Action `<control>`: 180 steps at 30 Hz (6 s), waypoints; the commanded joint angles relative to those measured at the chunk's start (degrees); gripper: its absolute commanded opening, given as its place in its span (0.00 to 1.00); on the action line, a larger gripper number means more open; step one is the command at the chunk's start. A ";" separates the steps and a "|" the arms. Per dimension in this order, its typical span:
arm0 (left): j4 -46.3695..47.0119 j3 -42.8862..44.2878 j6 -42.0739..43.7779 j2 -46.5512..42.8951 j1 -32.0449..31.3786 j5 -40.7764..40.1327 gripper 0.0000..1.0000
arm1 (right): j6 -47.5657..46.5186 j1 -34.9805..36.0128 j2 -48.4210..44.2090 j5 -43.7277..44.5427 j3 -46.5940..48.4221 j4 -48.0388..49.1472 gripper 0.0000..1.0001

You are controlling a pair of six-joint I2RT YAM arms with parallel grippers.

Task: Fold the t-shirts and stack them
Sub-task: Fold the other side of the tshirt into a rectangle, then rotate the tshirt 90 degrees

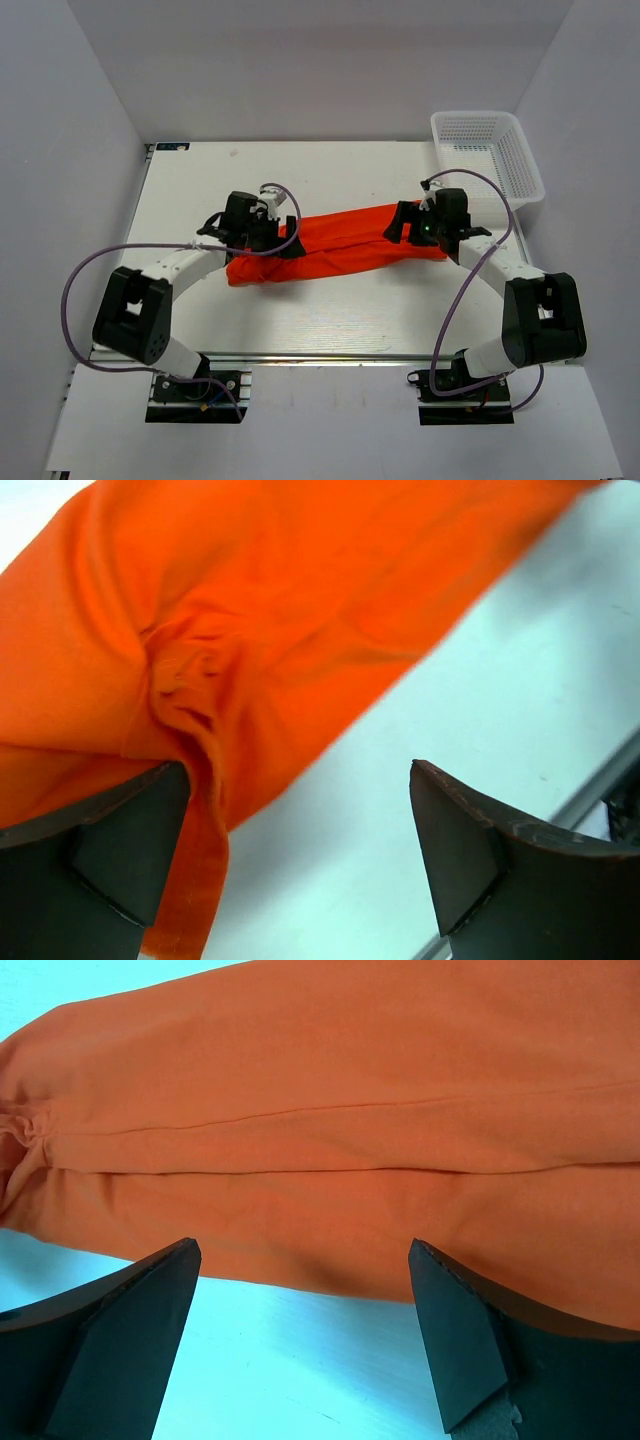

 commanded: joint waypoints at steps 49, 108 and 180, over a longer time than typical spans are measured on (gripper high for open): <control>-6.44 -3.50 -10.88 -5.66 2.27 -28.56 0.49 | -1.60 1.44 -1.49 5.60 -1.81 -0.96 0.90; 0.85 8.90 -5.07 10.16 9.40 5.28 1.00 | -1.95 -0.23 21.52 8.85 26.39 -9.75 0.90; -10.60 18.45 -11.91 -4.52 7.81 -15.03 1.00 | 4.99 50.21 -16.17 18.61 -8.49 -11.68 0.90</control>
